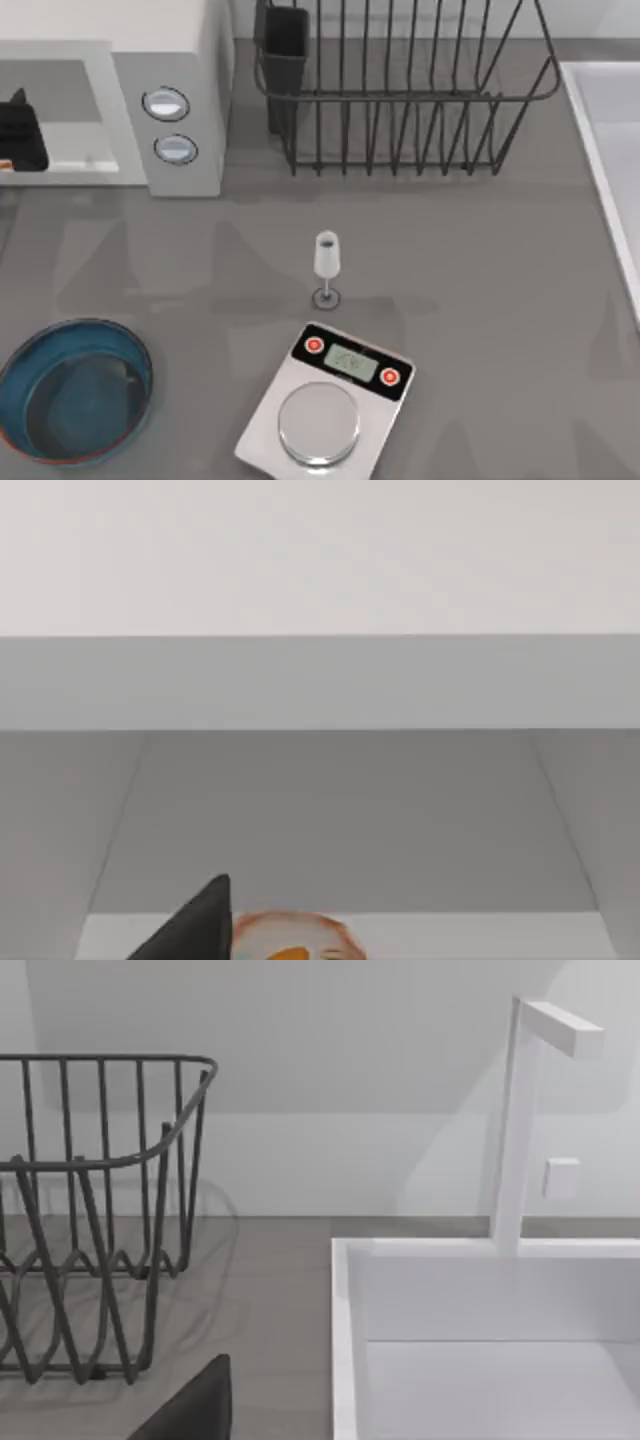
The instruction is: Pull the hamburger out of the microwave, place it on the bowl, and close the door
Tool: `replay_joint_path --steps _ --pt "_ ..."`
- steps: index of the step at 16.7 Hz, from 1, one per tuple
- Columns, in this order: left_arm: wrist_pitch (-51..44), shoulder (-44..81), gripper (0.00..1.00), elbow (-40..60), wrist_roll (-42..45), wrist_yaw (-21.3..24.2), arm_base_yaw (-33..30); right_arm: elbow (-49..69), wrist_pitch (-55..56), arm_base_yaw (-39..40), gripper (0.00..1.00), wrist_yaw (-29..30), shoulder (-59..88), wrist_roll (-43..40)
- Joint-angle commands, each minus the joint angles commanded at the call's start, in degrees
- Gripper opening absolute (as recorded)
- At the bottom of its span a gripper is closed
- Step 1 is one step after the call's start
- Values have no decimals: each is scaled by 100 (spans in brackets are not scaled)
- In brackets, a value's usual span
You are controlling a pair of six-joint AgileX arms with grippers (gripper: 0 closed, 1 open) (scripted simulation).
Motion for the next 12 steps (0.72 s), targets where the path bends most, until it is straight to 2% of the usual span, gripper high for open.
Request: replay_joint_path --steps 7,12 --pt "1724 3645 100 1386 133 341 296 0 0 0 100 0 0 0" --pt "2468 5213 100 1983 191 488 423 0 0 0 100 0 0 0"
